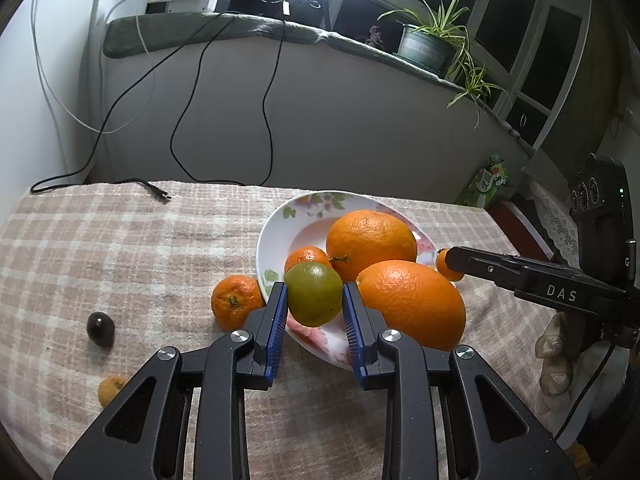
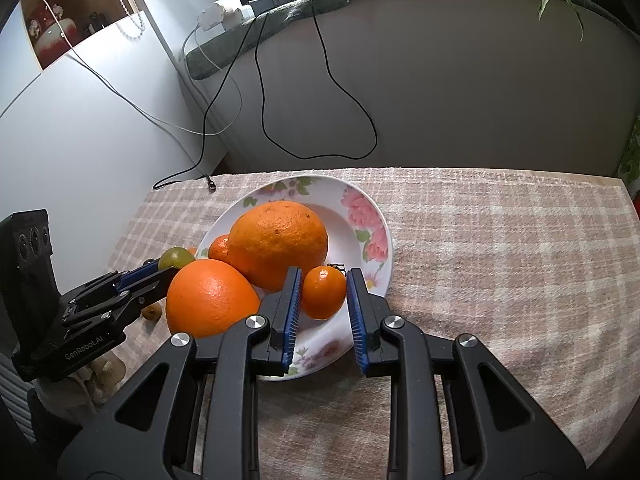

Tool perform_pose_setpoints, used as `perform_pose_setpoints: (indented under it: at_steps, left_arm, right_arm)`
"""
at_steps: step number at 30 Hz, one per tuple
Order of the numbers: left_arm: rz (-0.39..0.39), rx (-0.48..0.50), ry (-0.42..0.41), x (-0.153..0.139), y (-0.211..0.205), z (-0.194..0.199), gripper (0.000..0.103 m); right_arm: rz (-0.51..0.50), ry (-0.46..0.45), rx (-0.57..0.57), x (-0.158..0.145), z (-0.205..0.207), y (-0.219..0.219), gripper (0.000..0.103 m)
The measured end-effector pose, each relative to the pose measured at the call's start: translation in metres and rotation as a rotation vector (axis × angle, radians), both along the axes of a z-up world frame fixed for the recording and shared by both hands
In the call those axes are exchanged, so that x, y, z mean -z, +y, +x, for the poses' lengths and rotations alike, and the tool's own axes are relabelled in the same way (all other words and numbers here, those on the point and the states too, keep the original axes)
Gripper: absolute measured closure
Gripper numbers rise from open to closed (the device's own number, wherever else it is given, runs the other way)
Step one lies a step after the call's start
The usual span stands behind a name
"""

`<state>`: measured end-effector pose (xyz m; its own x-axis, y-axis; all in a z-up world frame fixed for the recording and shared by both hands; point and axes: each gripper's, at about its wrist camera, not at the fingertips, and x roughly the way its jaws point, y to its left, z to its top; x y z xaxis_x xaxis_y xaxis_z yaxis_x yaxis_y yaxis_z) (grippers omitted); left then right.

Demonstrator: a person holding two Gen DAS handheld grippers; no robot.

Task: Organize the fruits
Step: 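Carry the yellow-green fruit with the left gripper while the right gripper carries the small orange fruit onto the plate, then open the right gripper on the plate while the left gripper releases the yellow-green fruit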

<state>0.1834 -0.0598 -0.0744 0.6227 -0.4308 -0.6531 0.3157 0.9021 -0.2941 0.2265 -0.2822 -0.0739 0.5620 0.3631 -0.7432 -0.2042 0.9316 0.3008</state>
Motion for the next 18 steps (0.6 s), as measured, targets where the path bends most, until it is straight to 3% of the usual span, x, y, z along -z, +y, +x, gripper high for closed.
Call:
perform_pose_setpoints:
  at_steps: [7, 8, 12, 18]
  left_arm:
    - [0.002, 0.0, -0.001, 0.0002, -0.0003, -0.0001, 0.076]
    - [0.003, 0.0, -0.001, 0.0001, -0.0003, 0.0, 0.075]
    - [0.005, -0.003, -0.006, -0.0003, -0.0001, -0.0003, 0.074]
    - [0.009, -0.004, -0.024, -0.0057, 0.0, -0.0018, 0.068]
  right_arm:
    - [-0.002, 0.004, 0.003, 0.001, 0.0008, 0.0004, 0.078]
    - [-0.001, 0.004, 0.003, 0.0009, 0.0009, 0.0004, 0.076]
    - [0.0, -0.007, 0.007, -0.001, -0.0007, -0.0003, 0.05]
    - [0.002, -0.013, 0.014, -0.005, -0.0029, -0.0015, 0.045]
